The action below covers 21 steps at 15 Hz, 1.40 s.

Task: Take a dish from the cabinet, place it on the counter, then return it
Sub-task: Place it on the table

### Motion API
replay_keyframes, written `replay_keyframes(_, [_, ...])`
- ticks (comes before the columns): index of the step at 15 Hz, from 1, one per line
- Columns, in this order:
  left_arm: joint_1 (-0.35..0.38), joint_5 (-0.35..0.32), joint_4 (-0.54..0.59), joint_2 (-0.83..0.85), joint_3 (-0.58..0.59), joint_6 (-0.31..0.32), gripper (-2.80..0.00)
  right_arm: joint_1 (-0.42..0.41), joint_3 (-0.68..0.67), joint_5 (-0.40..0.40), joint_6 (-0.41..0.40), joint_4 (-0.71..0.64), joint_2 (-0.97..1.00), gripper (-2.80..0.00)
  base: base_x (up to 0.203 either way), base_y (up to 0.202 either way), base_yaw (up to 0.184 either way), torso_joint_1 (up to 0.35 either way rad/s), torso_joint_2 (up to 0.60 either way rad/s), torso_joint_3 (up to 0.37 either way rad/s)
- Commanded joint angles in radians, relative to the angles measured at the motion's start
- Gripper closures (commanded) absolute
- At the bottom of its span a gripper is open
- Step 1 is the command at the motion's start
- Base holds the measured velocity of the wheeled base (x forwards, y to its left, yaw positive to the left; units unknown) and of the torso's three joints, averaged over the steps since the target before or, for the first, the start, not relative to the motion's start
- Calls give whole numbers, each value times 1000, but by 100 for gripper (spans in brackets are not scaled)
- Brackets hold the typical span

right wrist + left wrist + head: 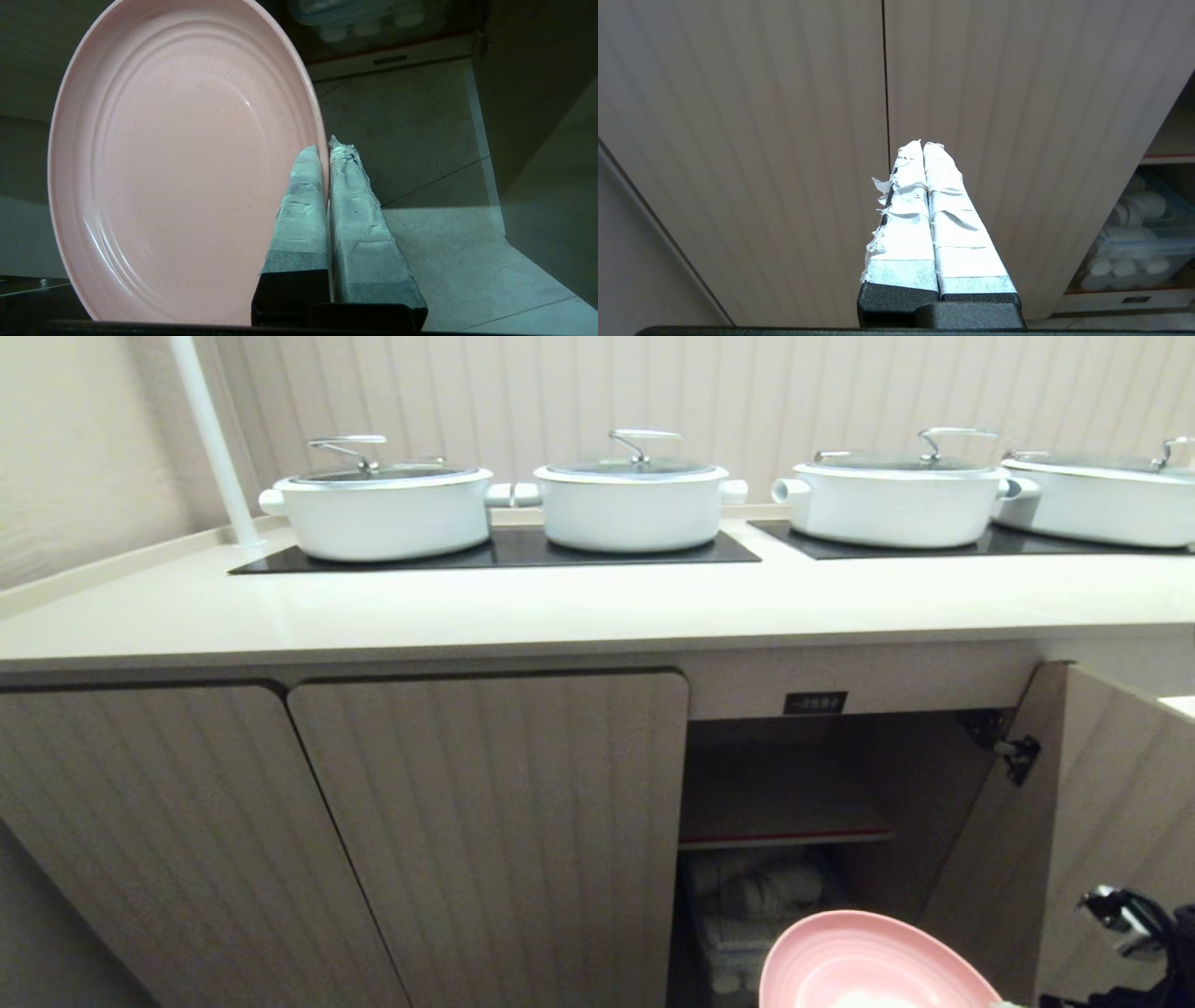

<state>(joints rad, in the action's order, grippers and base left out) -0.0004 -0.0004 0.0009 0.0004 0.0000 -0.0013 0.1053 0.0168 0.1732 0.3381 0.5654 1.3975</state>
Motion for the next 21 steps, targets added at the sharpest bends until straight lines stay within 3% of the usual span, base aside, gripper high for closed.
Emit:
replay_keyframes(1, [-1, 0, 1, 0, 0, 1, 0, 1, 2, 2, 1, 4, 1, 0, 0, 0, 0, 194, -473, -290])
replay_keyframes(21, [0, 0, 1, 0, 0, 0, 0, 17, 22, 2, 2, -2, 7, 0, 0, 0, 0, 242, -539, -293])
